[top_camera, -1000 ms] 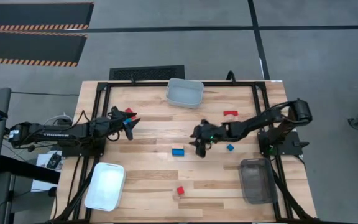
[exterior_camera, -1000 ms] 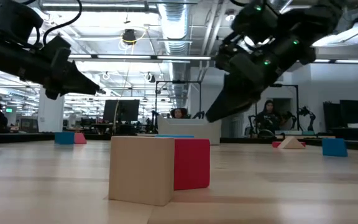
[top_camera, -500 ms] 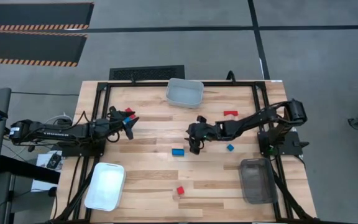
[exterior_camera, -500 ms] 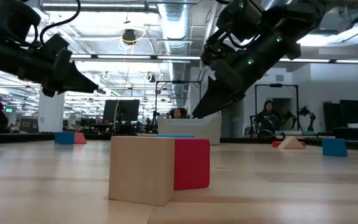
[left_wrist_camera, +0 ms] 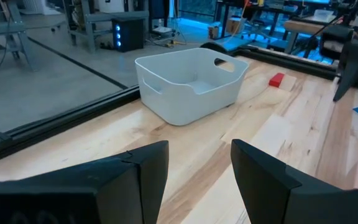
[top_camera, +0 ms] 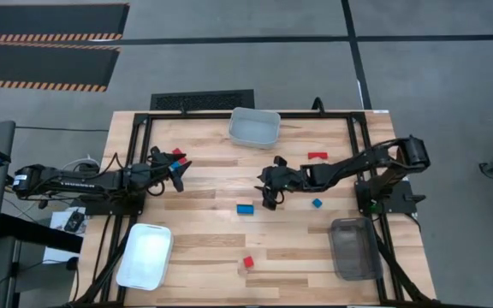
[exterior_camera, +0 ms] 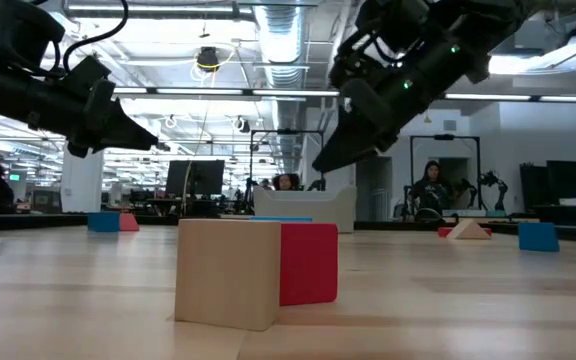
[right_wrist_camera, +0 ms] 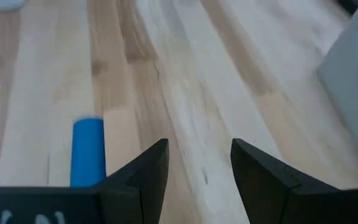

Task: Sort & place blocks by color
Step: Put the blue rectangle block into the gray bin

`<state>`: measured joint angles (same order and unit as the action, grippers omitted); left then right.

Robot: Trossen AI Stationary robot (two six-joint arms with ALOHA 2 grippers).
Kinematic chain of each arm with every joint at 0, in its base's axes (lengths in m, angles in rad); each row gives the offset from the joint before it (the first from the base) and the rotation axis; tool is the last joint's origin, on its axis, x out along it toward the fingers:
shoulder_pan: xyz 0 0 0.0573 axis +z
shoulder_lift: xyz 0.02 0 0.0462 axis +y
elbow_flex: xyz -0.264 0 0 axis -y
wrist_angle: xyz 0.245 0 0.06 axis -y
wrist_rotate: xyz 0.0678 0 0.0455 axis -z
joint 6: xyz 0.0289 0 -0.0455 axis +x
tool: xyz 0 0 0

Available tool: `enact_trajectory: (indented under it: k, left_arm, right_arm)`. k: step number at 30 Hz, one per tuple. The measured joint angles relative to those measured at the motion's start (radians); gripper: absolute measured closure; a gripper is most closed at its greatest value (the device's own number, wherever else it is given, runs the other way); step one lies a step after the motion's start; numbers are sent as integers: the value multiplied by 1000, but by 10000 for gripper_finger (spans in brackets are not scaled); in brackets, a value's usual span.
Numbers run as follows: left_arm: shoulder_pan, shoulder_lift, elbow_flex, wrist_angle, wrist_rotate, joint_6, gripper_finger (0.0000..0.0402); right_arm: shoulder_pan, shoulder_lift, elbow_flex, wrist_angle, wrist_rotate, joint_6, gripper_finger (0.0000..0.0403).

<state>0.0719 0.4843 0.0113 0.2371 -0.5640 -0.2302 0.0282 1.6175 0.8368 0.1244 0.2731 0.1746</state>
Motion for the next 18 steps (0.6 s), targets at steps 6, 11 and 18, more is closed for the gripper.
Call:
enact_trajectory:
  k: [6,11,18]
  left_arm:
    - [0,0,-1,5,0,0,237]
    - [0,0,-1,4,0,0,237]
    - [0,0,-2,-2,-1,0,237]
  right_arm:
    - [-5,-82,0,-108,96,-16,206]
    - [-4,-127,0,-168,163,-18,204]
    - [-16,-221,-118,-162,256,14,207]
